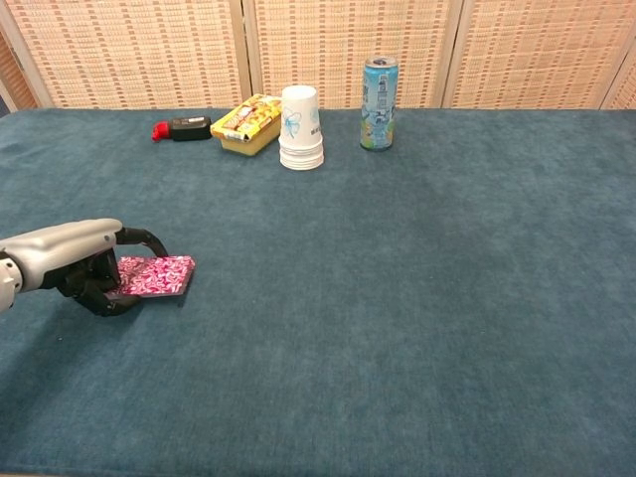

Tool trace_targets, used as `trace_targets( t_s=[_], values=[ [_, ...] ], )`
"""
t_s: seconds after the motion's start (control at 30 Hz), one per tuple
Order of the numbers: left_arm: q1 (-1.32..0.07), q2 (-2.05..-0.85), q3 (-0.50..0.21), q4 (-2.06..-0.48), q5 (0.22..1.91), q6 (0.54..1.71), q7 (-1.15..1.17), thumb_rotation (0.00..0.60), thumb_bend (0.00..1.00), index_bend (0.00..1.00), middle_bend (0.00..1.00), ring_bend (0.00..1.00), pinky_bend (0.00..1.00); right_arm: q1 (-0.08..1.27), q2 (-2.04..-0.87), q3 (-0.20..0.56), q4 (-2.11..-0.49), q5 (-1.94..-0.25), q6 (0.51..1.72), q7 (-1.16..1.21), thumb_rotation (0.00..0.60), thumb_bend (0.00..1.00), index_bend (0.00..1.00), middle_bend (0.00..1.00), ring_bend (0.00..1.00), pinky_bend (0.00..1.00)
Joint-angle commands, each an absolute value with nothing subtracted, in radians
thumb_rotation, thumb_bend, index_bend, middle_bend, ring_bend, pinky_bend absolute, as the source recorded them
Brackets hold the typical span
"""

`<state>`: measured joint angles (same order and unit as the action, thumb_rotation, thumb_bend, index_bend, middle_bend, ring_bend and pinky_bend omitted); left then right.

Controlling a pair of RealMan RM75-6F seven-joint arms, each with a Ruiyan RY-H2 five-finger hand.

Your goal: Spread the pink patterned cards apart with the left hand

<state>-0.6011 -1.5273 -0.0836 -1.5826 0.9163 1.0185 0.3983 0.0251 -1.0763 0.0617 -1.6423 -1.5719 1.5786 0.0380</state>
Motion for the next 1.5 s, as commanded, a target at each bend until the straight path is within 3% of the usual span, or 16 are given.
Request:
trace_targets(
  t_s=[0.03, 0.53, 0.9, 1.5],
  values=[
    [-0.599, -1.526, -0.084, -1.587, 0.918, 1.024, 0.402, 0.600, 0.41, 0.42, 1.00, 1.00, 1.00, 0.025, -1.076, 0.061, -1.642, -1.574, 1.579, 0.038, 0.600, 0.20, 0.00, 0.00, 0.00, 0.14],
    [-0.595, -1.508, -0.086, -1.605, 0.918, 1.031, 0.412, 0.600, 0.42, 0.42, 1.00, 1.00, 1.00, 0.026, -1.076, 0.062, -1.644, -1.571, 1.578, 0.036, 0.600, 0.20, 0.00, 0.00, 0.00, 0.14],
    [-0.567, -1.417, -0.083, -1.661, 0.957, 1.067, 0.389, 0.600, 0.42, 0.43, 1.00, 1.00, 1.00, 0.026, -1.077, 0.061, -1.644, -1.572, 1.576, 0.033, 0.600, 0.20, 0.00, 0.00, 0.00, 0.14],
    [-0.535, -1.385, -0.061, -1.451, 0.970, 0.991, 0.305, 0.600, 0.41, 0.43, 1.00, 1.00, 1.00, 0.030, -1.079, 0.062, -1.648, -1.564, 1.567, 0.021, 0.600, 0.20, 0.00, 0.00, 0.00, 0.14]
  ],
)
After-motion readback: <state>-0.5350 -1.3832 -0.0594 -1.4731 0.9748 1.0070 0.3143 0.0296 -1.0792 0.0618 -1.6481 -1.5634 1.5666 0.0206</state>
